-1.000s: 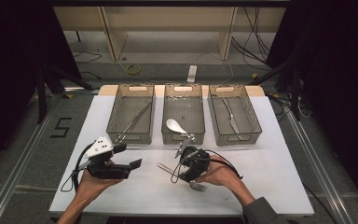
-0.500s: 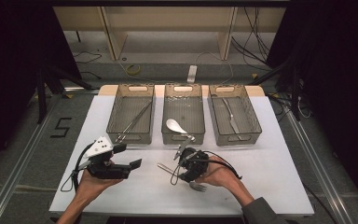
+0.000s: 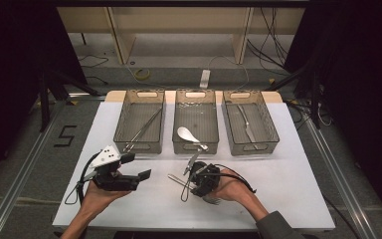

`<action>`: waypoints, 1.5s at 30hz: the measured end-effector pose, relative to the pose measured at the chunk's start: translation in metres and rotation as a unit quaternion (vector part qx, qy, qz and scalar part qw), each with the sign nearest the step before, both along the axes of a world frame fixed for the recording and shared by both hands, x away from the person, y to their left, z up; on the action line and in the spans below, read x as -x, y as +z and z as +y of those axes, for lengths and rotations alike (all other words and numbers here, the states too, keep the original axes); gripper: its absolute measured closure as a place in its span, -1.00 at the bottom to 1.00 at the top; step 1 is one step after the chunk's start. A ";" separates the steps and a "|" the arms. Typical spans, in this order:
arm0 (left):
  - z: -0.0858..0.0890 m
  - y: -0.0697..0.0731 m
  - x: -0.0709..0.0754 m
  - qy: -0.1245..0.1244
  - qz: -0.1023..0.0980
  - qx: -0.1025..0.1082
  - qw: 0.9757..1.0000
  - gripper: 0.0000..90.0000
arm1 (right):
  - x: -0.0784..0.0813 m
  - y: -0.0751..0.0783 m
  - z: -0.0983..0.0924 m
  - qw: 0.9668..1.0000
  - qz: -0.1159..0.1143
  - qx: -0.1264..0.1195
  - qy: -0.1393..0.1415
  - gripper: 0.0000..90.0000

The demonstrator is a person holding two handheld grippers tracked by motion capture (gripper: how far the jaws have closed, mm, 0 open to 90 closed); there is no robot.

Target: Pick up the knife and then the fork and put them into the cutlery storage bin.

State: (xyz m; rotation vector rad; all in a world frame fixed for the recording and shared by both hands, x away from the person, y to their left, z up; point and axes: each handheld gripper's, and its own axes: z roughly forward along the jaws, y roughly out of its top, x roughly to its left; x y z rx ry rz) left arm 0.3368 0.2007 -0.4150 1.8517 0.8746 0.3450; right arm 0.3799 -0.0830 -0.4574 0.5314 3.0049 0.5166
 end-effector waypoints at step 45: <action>0.002 0.001 -0.001 0.003 0.002 0.005 1.000 -0.65 | 0.000 -0.001 0.005 1.000 -0.006 0.012 0.010 0.90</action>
